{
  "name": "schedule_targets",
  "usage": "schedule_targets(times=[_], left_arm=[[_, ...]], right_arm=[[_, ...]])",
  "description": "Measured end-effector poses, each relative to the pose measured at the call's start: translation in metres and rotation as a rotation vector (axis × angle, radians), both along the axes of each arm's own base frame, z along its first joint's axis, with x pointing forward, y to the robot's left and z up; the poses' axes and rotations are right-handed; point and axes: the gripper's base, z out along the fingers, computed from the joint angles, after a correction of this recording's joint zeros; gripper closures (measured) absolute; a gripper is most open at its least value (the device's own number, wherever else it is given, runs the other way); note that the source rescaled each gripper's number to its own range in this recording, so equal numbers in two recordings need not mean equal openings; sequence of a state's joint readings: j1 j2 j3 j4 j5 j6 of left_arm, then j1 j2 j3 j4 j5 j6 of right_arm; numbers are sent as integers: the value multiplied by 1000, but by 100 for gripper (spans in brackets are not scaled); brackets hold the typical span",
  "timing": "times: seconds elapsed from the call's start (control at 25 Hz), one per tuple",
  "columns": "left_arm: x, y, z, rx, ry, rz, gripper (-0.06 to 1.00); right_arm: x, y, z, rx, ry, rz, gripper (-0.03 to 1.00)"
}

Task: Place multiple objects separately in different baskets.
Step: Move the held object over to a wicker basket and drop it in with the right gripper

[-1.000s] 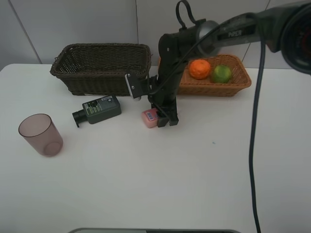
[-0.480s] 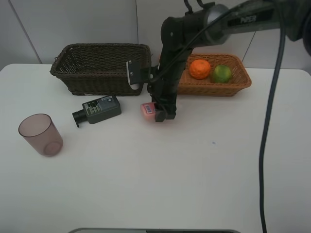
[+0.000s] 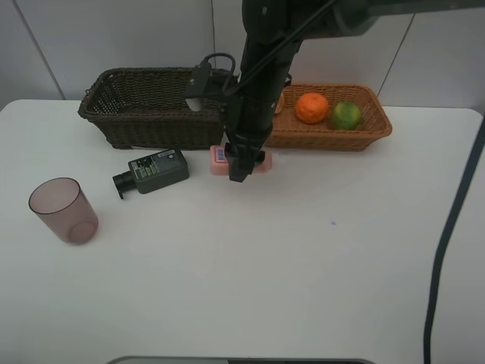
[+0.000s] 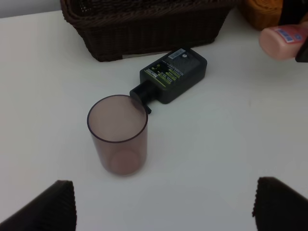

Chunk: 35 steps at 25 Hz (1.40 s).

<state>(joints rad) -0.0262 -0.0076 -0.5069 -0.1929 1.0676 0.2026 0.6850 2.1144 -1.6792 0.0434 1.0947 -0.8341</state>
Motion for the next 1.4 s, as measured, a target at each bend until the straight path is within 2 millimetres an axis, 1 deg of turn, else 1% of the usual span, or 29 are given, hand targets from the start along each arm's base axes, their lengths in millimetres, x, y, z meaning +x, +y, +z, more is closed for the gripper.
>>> schedule_targets(times=[0.16, 0.36, 0.56, 0.68, 0.92, 1.08, 1.4], left_arm=[[0, 0, 0, 0, 0, 0, -4], [0, 0, 0, 0, 0, 0, -4], [0, 0, 0, 0, 0, 0, -4], [0, 0, 0, 0, 0, 0, -4], [0, 0, 0, 0, 0, 0, -4], [0, 0, 0, 0, 0, 0, -4], [0, 0, 0, 0, 0, 0, -4]], right_arm=[[-3, 8, 14, -28, -24, -76, 96], [-1, 21, 40, -17, -100, -145, 96], [-3, 33, 62, 21, -163, -140, 96], [-1, 37, 70, 39, -191, -138, 96], [5, 47, 72, 63, -224, -132, 96], [9, 55, 71, 113, -261, -123, 96], [14, 62, 74, 201, -324, -118, 96]])
